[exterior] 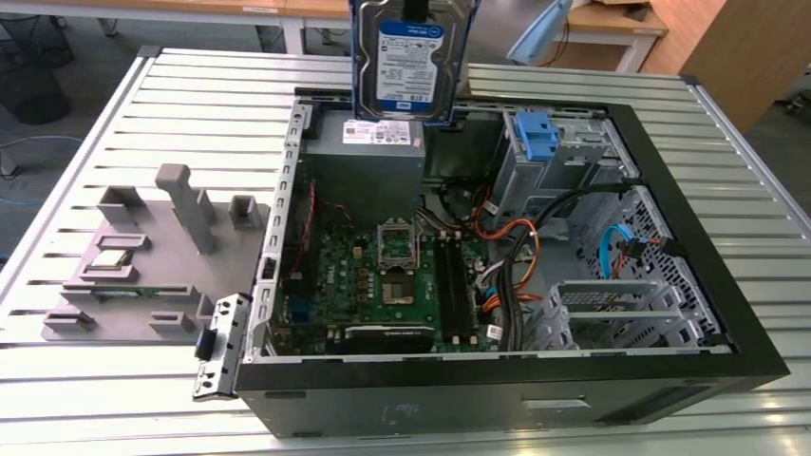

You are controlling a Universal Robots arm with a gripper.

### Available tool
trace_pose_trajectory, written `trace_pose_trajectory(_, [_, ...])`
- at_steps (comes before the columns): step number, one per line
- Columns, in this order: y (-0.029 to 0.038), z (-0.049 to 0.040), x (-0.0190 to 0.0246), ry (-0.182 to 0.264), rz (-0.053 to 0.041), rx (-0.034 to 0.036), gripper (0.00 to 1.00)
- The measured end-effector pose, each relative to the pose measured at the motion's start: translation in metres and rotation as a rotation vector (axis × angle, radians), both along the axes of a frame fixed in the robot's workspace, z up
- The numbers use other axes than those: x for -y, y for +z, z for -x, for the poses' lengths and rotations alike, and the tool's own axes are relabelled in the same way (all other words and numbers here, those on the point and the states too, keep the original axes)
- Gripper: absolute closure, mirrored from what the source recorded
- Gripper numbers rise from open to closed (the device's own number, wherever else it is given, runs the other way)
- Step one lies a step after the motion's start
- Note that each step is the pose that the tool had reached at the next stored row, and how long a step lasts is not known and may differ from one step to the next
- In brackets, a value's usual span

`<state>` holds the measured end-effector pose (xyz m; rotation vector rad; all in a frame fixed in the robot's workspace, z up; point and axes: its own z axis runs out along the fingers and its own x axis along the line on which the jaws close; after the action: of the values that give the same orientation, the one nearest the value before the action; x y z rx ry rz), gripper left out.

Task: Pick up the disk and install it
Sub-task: 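Pick up the disk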

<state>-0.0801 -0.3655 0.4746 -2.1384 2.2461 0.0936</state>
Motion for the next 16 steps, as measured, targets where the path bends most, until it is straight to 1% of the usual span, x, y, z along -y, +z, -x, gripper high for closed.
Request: trace_pose_trajectory(16, [0.0,-0.0364,0.0,0.0,0.0,0.0,0.65])
